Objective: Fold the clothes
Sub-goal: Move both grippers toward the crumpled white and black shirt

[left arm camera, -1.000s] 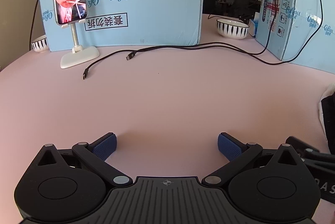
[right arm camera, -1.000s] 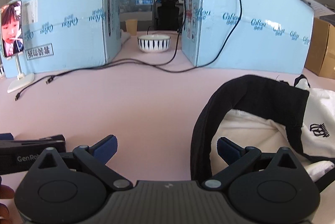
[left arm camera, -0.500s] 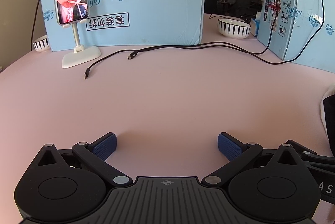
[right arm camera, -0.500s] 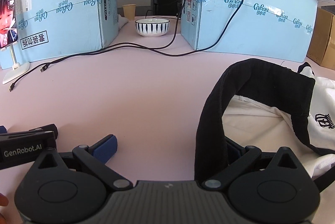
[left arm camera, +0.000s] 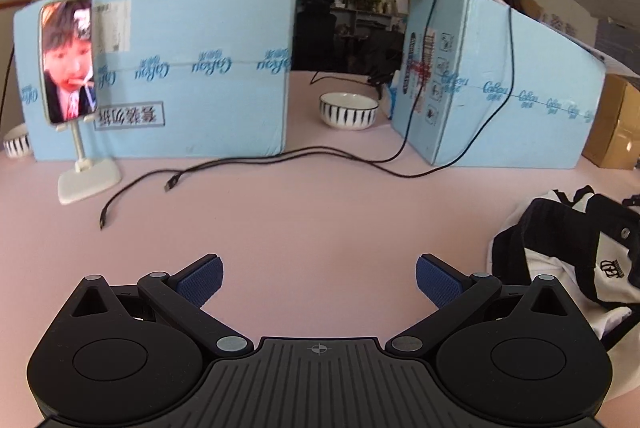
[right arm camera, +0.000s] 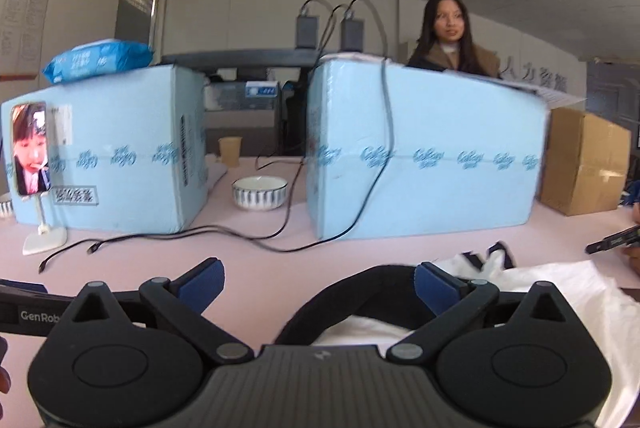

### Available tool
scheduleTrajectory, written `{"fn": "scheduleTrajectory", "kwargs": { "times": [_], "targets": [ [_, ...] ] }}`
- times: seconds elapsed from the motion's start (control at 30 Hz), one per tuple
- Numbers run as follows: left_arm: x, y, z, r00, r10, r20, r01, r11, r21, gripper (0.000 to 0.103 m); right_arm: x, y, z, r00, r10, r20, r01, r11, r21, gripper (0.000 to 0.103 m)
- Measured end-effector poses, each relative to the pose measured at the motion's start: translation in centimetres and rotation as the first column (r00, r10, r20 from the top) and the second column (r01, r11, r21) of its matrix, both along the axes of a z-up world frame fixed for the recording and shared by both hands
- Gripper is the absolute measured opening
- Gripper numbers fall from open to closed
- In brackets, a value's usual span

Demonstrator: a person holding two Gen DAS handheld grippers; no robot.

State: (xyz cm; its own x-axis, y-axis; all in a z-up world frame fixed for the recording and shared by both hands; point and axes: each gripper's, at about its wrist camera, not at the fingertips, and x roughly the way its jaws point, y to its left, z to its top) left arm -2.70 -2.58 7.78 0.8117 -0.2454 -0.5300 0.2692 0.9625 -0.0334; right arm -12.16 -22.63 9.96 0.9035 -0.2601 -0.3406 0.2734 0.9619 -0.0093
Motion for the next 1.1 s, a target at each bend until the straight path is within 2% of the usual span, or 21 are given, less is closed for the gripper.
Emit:
{"fn": "scheduleTrajectory", "kwargs": {
  "times": [0.2, 0.4, 0.6, 0.73, 0.9, 1.03, 1.1],
  "targets": [
    [-0.6, -4.9, 0.0, 0.994, -0.105, -0.009, 0.105, 0.994, 0.019, 0.103, -2.7, -4.9, 1.3, 0.994, -0.111, -0.010, 0.111, 0.994, -0.016, 0.103],
    [-0.8, -8.7, -0.2, 0.983, -0.183, -0.015, 0.184, 0.981, 0.066, 0.103, -5.0, -9.1, 0.7, 0.977, -0.206, -0.060, 0.205, 0.979, -0.021, 0.103],
    [-0.2, -11.3, -1.5, 0.967, -0.244, -0.076, 0.251, 0.963, 0.098, 0.103, -8.1, -13.8, -0.8, 0.934, -0.330, -0.137, 0.331, 0.944, -0.013, 0.103],
    [0.7, -12.2, -2.8, 0.963, -0.242, -0.117, 0.254, 0.962, 0.098, 0.103, -10.3, -16.8, -2.6, 0.901, -0.395, -0.179, 0.416, 0.905, 0.093, 0.103],
    [1.3, -13.0, -3.8, 0.958, -0.256, -0.131, 0.267, 0.961, 0.070, 0.103, -11.9, -18.6, -4.5, 0.878, -0.435, -0.199, 0.473, 0.852, 0.225, 0.103],
    [1.7, -14.5, -4.7, 0.954, -0.259, -0.155, 0.276, 0.955, 0.108, 0.103, -11.3, -19.8, -6.1, 0.882, -0.399, -0.253, 0.467, 0.814, 0.346, 0.103],
    [2.0, -14.9, -5.3, 0.958, -0.240, -0.155, 0.261, 0.957, 0.128, 0.103, -10.7, -20.1, -6.5, 0.881, -0.402, -0.251, 0.471, 0.797, 0.378, 0.103]
  ]
}}
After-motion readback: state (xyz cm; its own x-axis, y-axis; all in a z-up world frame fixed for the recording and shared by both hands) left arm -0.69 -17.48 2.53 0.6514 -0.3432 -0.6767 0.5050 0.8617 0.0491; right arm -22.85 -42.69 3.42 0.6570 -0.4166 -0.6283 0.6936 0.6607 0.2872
